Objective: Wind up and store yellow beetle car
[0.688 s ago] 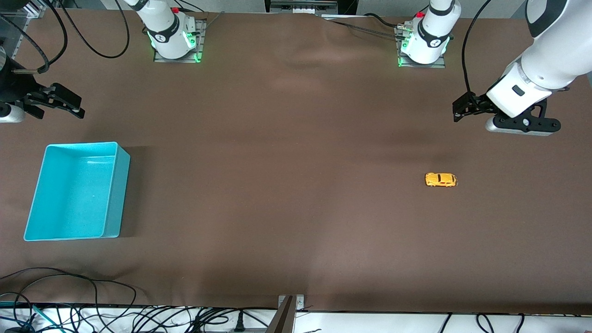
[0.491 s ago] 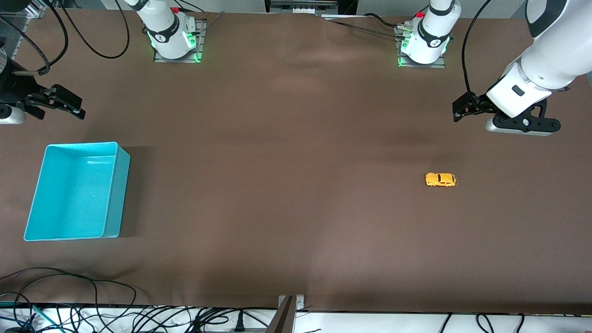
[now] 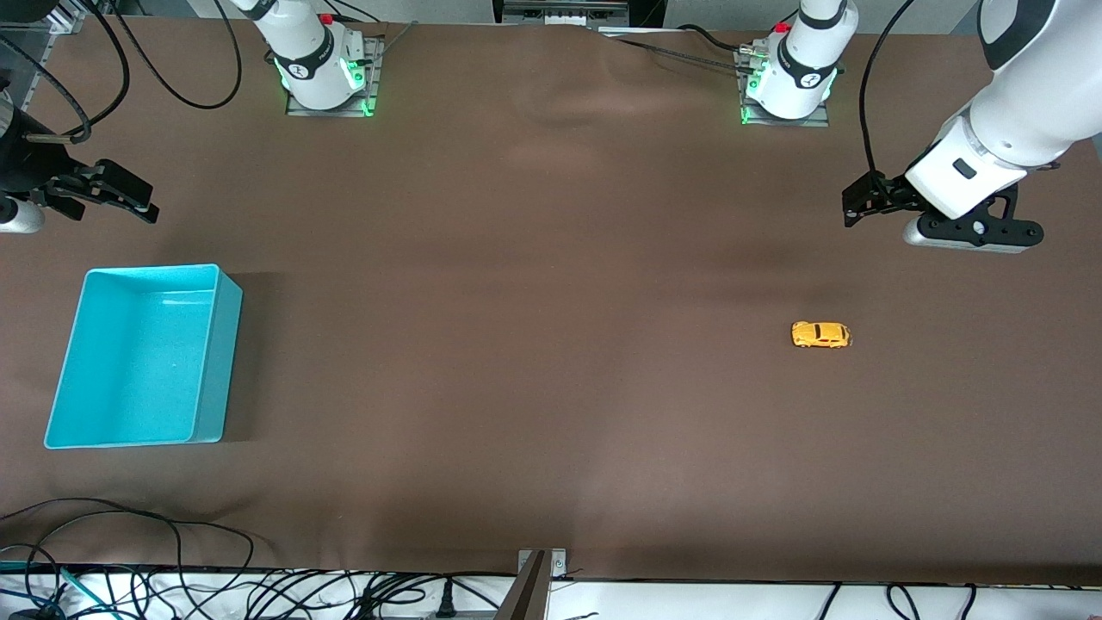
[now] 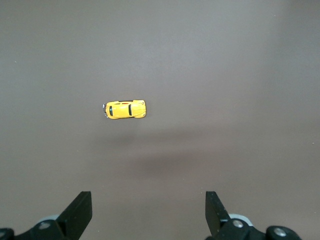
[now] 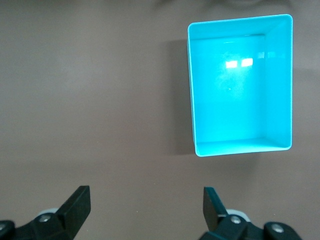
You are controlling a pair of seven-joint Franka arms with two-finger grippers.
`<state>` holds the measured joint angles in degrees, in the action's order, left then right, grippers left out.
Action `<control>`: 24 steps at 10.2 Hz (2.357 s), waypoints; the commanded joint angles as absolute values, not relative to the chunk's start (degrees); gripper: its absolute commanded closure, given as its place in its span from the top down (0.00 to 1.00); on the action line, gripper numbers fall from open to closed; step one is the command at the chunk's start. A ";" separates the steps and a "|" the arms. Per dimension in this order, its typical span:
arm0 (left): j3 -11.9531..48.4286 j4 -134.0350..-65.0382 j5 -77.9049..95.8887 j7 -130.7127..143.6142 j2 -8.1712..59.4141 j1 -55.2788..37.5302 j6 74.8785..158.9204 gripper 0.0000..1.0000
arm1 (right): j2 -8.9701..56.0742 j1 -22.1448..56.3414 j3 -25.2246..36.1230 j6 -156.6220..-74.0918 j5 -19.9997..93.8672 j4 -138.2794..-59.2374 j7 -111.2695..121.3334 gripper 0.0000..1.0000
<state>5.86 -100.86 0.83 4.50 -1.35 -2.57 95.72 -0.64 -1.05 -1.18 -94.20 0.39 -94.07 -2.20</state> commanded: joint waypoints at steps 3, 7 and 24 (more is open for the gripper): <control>5.45 -99.67 1.58 3.60 -0.97 -2.99 94.66 1.00 | -0.18 -1.05 -0.79 -92.46 0.35 -92.81 -2.28 1.00; 5.54 -99.67 1.58 3.69 -0.97 -3.08 94.66 1.00 | -0.09 -1.23 -0.09 -92.64 0.44 -92.99 -2.64 1.00; 5.45 -99.67 1.49 2.90 -0.97 -2.99 94.66 1.00 | 0.53 -1.14 0.00 -91.32 0.88 -93.43 -2.64 1.00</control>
<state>5.94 -100.86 0.83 4.36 -1.33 -2.62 95.72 0.44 -1.16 -0.03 -92.14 0.41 -94.14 -2.35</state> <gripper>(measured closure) 0.000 0.000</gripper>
